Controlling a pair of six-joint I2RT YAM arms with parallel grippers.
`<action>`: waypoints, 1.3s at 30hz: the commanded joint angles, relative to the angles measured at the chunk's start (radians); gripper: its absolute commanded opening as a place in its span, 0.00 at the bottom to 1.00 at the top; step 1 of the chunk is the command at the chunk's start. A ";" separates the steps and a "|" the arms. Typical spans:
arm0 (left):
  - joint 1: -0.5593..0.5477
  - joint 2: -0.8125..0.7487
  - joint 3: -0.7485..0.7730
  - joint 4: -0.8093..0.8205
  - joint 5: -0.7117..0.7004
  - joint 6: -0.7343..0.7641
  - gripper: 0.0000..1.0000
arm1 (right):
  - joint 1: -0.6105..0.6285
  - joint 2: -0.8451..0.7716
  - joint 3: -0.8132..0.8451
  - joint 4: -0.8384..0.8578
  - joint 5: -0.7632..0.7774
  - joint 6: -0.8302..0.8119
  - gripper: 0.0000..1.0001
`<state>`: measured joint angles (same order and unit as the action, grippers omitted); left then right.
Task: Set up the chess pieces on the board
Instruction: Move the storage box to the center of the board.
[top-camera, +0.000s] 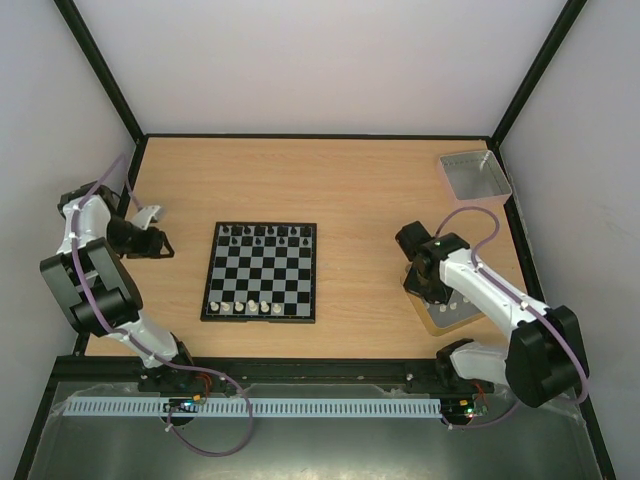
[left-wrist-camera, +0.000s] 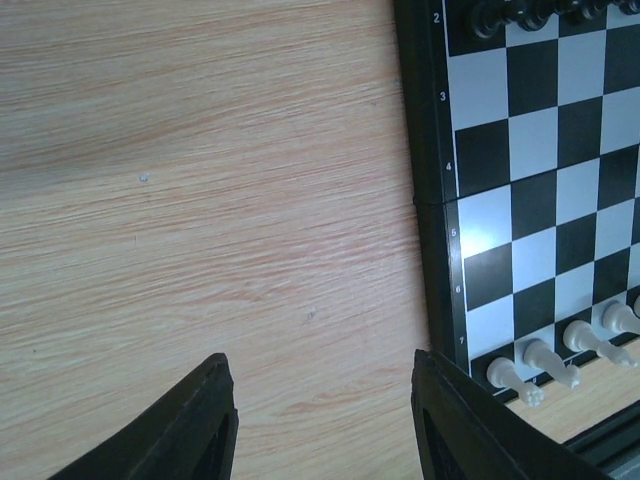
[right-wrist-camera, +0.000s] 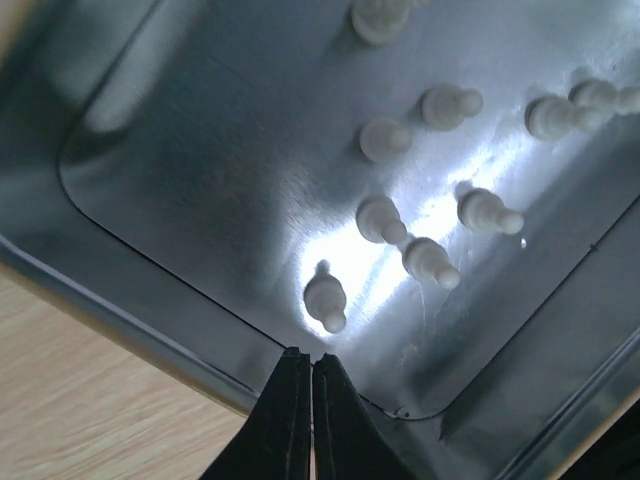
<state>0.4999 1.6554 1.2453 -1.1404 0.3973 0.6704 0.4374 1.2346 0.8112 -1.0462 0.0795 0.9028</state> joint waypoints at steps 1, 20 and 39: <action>0.023 -0.031 -0.008 -0.057 0.018 0.051 0.49 | -0.005 -0.043 -0.051 0.004 -0.020 0.007 0.02; 0.058 0.008 0.001 -0.063 0.031 0.078 0.50 | 0.079 0.037 -0.037 0.107 -0.179 -0.052 0.02; 0.149 0.037 0.005 -0.082 0.030 0.143 0.50 | 0.314 0.546 0.413 0.231 -0.249 -0.002 0.02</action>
<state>0.6239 1.6810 1.2388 -1.1816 0.4156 0.7742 0.7452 1.7134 1.1435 -0.8349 -0.1673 0.9051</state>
